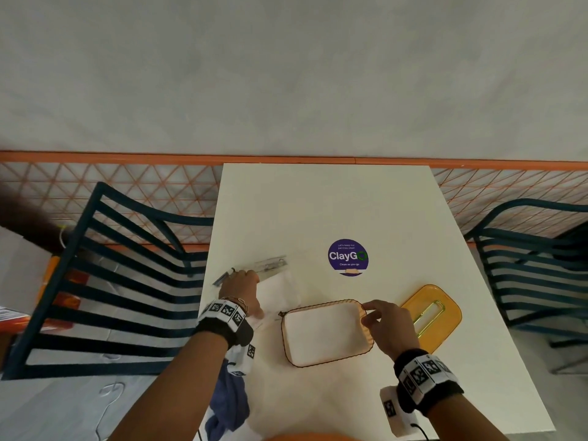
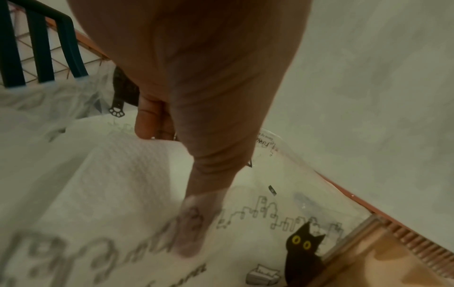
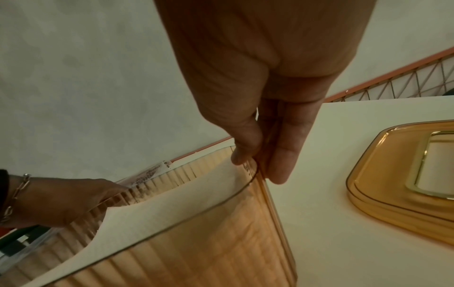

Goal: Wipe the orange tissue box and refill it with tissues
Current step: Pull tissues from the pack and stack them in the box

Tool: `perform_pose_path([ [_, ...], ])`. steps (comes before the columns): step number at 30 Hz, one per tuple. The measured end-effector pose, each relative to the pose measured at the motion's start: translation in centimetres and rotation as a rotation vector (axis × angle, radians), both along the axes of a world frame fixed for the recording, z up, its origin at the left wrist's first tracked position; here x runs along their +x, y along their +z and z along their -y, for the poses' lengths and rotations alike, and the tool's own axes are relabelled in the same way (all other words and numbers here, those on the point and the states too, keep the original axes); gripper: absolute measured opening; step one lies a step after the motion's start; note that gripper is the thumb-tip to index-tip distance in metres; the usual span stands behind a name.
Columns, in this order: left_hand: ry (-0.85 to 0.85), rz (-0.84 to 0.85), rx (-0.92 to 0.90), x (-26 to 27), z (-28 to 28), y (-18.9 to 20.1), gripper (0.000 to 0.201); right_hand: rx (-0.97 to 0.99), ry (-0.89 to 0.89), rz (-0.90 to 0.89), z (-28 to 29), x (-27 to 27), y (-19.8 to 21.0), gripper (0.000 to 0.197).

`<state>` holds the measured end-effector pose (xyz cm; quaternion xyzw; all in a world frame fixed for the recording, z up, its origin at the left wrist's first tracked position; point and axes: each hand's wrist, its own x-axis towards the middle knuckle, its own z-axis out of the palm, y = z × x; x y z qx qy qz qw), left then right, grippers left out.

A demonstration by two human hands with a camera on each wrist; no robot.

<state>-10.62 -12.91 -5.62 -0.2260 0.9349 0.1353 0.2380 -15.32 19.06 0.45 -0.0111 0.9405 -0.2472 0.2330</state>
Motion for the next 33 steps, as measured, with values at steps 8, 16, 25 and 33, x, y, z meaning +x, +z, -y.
perform_pose_path([
  [8,0.001,0.016,-0.031,0.0,0.0,0.1,0.096,0.010,-0.012,-0.024,0.1,0.3,0.2,0.042],
  [16,-0.061,-0.003,0.014,0.2,-0.1,0.1,0.090,0.017,-0.011,-0.020,0.2,0.3,0.1,0.042],
  [25,0.015,-0.025,0.288,0.4,0.0,0.7,0.070,0.093,0.070,-0.015,0.3,-0.3,0.2,0.040],
  [33,0.057,-0.165,0.461,1.7,0.9,4.5,0.026,0.066,0.251,-0.221,3.6,-0.8,4.0,0.048],
])
